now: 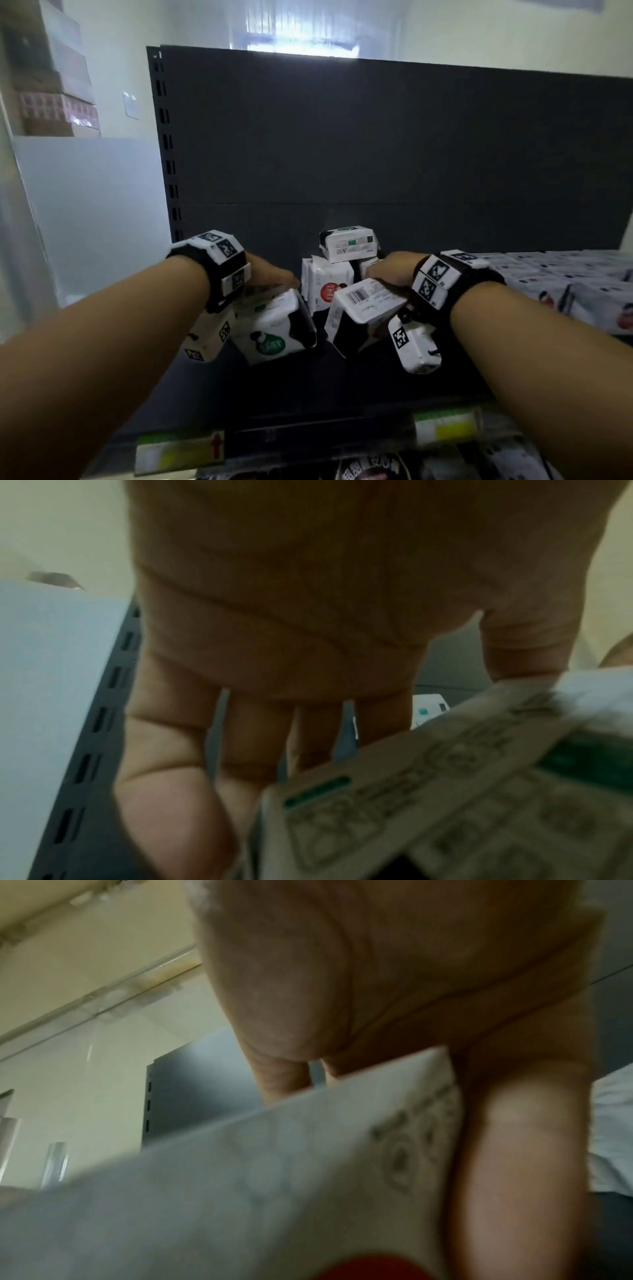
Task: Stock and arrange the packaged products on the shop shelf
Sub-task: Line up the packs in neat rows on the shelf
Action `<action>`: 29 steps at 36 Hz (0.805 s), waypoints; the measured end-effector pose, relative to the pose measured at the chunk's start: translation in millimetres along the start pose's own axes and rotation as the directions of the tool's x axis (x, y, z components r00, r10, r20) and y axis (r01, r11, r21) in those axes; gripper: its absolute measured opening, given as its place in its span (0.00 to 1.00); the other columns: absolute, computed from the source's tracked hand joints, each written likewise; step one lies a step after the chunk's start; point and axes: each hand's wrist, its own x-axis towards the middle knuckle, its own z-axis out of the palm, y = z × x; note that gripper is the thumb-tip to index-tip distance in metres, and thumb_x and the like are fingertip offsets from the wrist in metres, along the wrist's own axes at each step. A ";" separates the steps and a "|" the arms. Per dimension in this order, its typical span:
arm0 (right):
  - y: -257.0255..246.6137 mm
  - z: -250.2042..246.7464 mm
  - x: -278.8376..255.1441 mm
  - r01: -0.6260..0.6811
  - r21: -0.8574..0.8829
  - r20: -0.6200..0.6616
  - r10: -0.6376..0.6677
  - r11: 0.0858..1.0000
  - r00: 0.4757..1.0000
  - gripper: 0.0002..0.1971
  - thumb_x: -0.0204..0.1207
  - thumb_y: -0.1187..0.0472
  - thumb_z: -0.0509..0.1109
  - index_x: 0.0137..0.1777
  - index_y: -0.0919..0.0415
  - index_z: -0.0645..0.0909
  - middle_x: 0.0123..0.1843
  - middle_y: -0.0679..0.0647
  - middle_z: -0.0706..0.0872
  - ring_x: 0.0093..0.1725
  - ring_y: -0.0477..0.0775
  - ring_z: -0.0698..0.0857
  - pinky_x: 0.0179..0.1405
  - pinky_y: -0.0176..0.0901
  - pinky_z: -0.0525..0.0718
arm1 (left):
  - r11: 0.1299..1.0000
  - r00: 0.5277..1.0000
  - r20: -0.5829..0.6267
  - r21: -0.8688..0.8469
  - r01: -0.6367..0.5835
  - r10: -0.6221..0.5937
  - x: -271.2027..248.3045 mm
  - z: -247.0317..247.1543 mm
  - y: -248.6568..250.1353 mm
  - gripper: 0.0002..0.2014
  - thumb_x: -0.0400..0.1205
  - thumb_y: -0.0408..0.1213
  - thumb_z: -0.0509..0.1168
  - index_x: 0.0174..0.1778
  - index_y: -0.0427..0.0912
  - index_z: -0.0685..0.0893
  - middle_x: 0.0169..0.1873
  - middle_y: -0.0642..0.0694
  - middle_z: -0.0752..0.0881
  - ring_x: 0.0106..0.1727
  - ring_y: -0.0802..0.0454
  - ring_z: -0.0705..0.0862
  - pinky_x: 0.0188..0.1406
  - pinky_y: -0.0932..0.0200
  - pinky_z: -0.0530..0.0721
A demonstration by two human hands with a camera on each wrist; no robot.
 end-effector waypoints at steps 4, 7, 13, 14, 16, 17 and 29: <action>23.6 -0.3 -1.4 -0.050 -0.179 -0.009 0.050 0.983 0.999 0.14 0.85 0.53 0.59 0.40 0.58 0.77 0.43 0.52 0.77 0.36 0.49 0.76 0.22 0.32 0.71 | 0.999 0.999 -0.004 0.025 -0.037 0.037 1.4 22.1 15.6 0.32 0.72 0.63 0.69 0.62 0.41 0.81 0.58 0.41 0.84 0.49 0.45 0.82 0.46 0.55 0.79; 38.4 2.2 1.5 -0.082 -0.202 0.002 0.085 0.976 0.996 0.16 0.86 0.49 0.57 0.46 0.61 0.78 0.46 0.55 0.78 0.43 0.53 0.77 0.39 0.35 0.71 | 0.993 0.995 -0.010 0.064 -0.096 0.097 -2.8 29.3 20.0 0.36 0.71 0.66 0.67 0.66 0.42 0.79 0.68 0.42 0.79 0.60 0.44 0.80 0.55 0.55 0.75; 54.0 7.8 6.2 -0.105 -0.077 -0.008 0.104 0.992 0.995 0.30 0.82 0.37 0.57 0.61 0.66 0.81 0.50 0.58 0.82 0.46 0.56 0.81 0.37 0.40 0.75 | 0.990 0.986 0.096 -0.004 -0.140 0.140 -8.5 23.7 4.5 0.56 0.49 0.78 0.69 0.68 0.43 0.80 0.68 0.40 0.81 0.67 0.40 0.79 0.69 0.39 0.75; 54.8 7.7 7.4 -0.103 -0.054 -0.004 0.102 0.993 0.995 0.32 0.81 0.37 0.58 0.65 0.67 0.80 0.54 0.60 0.84 0.46 0.56 0.81 0.40 0.41 0.76 | 0.986 0.979 0.129 0.022 -0.163 0.159 -7.5 21.1 1.6 0.57 0.45 0.79 0.70 0.65 0.44 0.81 0.66 0.41 0.81 0.67 0.40 0.79 0.70 0.38 0.75; 55.6 4.3 8.4 -0.078 -0.078 0.014 0.079 0.994 0.997 0.35 0.80 0.34 0.56 0.69 0.66 0.78 0.64 0.62 0.84 0.56 0.59 0.83 0.51 0.42 0.76 | 0.954 0.960 0.204 0.192 -0.230 0.190 -7.8 14.7 -1.6 0.59 0.42 0.82 0.67 0.66 0.47 0.80 0.65 0.48 0.81 0.68 0.44 0.77 0.72 0.38 0.72; 55.4 2.0 7.6 -0.059 -0.097 0.024 0.062 0.994 0.998 0.37 0.79 0.32 0.55 0.68 0.65 0.78 0.66 0.61 0.83 0.60 0.59 0.82 0.54 0.43 0.76 | 0.928 0.952 0.221 0.262 -0.266 0.210 -9.2 12.7 -3.6 0.58 0.43 0.82 0.68 0.67 0.49 0.79 0.63 0.53 0.81 0.68 0.47 0.77 0.73 0.39 0.71; 35.3 9.6 2.5 0.317 -0.290 0.322 -0.220 0.903 0.921 0.45 0.64 0.47 0.82 0.80 0.48 0.65 0.78 0.48 0.74 0.75 0.53 0.73 0.72 0.45 0.72 | 0.849 0.939 0.102 0.403 -0.342 0.329 -15.6 19.7 3.1 0.25 0.67 0.45 0.80 0.61 0.52 0.84 0.51 0.57 0.88 0.52 0.58 0.85 0.54 0.60 0.83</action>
